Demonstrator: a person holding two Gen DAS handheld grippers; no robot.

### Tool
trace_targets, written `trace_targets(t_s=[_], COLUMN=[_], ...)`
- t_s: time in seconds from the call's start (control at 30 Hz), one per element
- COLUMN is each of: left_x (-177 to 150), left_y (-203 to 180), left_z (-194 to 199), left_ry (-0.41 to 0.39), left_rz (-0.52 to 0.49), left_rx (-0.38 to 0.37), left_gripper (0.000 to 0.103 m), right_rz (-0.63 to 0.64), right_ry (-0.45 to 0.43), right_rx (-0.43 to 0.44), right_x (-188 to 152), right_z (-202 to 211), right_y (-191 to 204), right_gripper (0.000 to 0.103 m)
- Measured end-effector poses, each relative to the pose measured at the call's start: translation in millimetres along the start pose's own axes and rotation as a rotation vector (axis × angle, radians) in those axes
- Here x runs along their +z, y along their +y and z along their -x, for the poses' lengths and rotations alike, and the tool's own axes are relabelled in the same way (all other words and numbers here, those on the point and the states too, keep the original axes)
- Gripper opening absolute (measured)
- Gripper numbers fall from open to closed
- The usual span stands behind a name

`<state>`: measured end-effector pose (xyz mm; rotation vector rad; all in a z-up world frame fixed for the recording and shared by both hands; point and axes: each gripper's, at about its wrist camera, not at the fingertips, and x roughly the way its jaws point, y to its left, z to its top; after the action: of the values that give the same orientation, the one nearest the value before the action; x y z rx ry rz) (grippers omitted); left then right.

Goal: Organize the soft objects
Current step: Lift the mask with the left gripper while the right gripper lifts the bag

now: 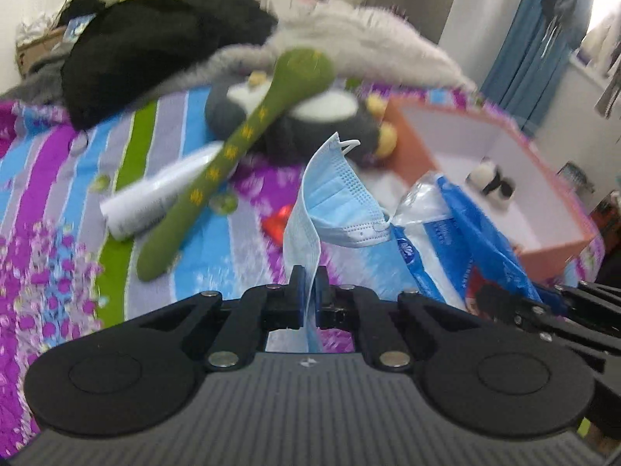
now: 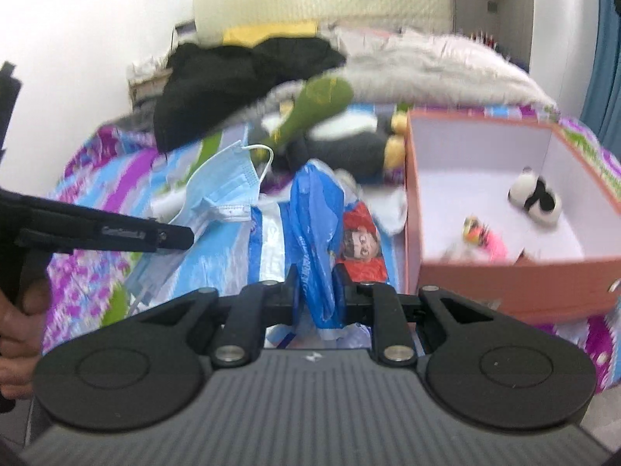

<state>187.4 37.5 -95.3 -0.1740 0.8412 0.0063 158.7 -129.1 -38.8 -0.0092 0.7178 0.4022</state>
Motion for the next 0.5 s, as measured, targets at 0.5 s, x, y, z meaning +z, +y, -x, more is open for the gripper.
trace_targets(t_s=[0.5], left_x=[103.0], left_y=[-73.6], left_z=[14.7], left_ry=[-0.125], left_rz=[-0.072], left_rx=[-0.15], left_gripper=[0.006], right_rz=[-0.007], right_ry=[-0.185], right_rx=[-0.152], right_x=[78.8], right_z=[22.9], right_y=[-73.4], right_gripper=[0.017])
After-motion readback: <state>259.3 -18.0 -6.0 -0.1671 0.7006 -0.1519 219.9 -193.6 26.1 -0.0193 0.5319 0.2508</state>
